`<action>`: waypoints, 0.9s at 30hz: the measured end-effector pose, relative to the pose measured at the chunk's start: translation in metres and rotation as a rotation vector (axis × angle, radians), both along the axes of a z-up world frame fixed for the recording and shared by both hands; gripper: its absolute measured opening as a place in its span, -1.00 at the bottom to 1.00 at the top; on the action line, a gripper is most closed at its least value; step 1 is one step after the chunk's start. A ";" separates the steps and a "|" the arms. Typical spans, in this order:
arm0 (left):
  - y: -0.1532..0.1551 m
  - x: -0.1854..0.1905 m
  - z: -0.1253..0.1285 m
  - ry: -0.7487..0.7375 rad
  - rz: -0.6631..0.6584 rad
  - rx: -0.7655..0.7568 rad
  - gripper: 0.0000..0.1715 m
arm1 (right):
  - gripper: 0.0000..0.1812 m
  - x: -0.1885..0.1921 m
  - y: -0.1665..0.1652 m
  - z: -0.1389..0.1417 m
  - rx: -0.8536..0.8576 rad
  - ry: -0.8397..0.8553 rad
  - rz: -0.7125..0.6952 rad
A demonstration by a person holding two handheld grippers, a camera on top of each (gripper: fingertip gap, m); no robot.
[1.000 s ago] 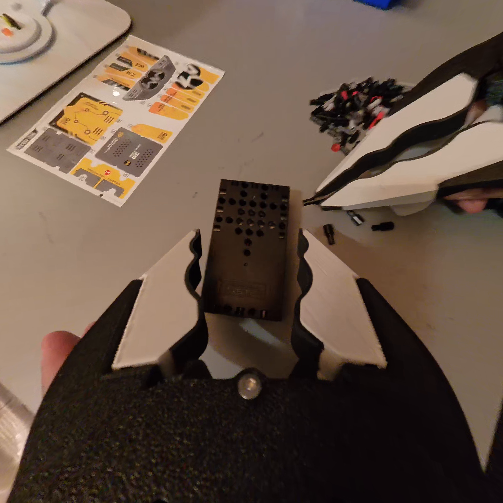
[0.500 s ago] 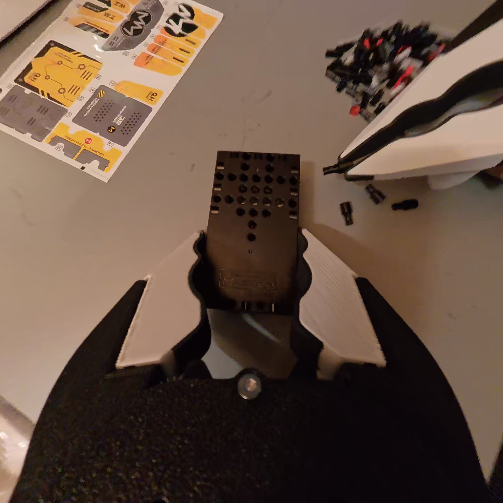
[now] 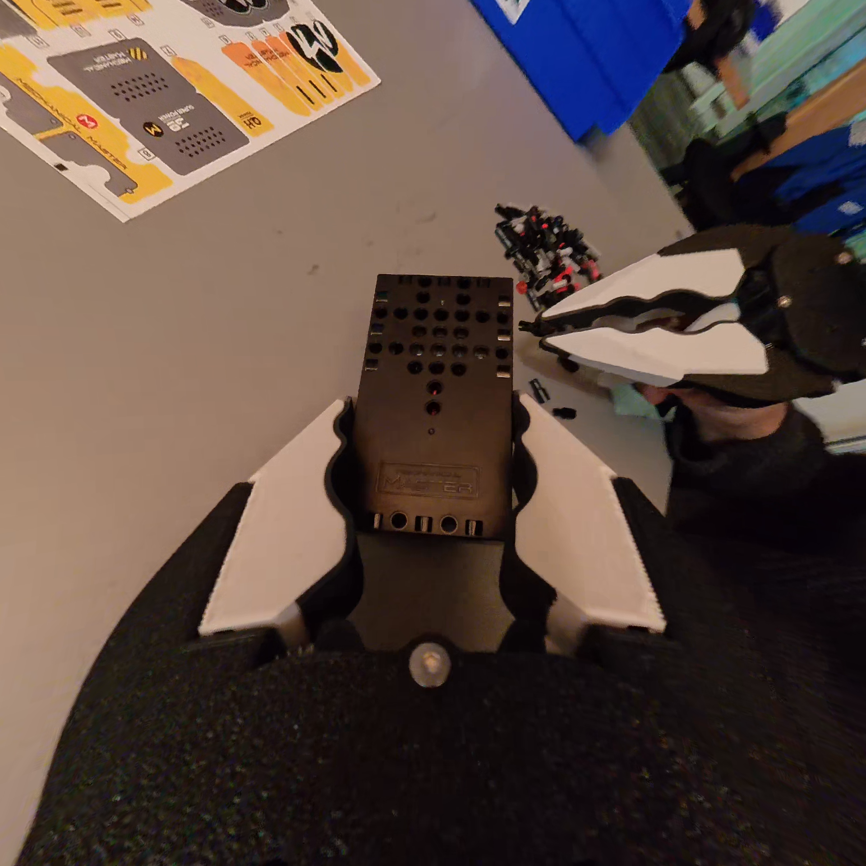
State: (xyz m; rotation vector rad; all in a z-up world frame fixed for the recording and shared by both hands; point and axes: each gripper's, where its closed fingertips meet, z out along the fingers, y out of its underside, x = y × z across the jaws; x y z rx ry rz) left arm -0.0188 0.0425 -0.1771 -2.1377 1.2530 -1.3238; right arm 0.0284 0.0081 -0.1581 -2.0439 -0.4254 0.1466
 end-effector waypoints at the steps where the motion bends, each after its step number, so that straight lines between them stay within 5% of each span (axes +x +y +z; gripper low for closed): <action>1: 0.000 -0.001 0.002 -0.024 0.000 -0.048 -0.23 | -0.92 -0.001 0.001 0.002 0.004 -0.008 0.004; 8: -0.004 -0.004 0.009 -0.111 -0.018 -0.228 -0.24 | -0.92 -0.008 0.009 0.013 0.033 -0.020 0.023; 27: -0.006 -0.002 0.004 -0.065 -0.020 -0.129 -0.23 | -0.92 -0.012 0.009 0.018 0.040 -0.026 0.034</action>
